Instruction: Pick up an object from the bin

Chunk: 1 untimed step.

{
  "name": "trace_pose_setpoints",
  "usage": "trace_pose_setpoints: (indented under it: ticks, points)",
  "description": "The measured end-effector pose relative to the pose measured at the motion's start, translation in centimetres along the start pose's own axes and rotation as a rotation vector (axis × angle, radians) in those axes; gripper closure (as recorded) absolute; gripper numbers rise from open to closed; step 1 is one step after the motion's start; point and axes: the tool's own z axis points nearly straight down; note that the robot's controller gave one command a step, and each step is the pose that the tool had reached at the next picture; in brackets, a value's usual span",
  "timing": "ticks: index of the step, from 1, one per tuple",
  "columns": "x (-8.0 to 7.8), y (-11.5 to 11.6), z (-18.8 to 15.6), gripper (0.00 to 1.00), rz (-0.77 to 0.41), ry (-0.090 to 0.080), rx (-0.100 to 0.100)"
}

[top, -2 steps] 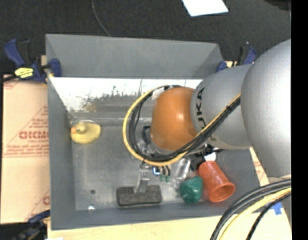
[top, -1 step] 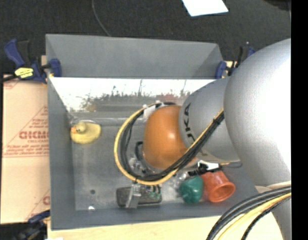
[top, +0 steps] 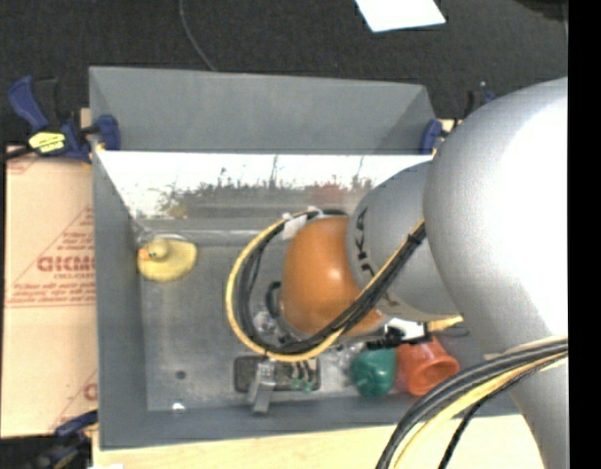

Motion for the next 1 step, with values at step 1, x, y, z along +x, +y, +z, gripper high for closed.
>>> trace_pose_setpoints:
  ticks: [1]
  points:
    - [0.04,-1.45,-0.16,1.0,-0.036,-0.007,-0.004]
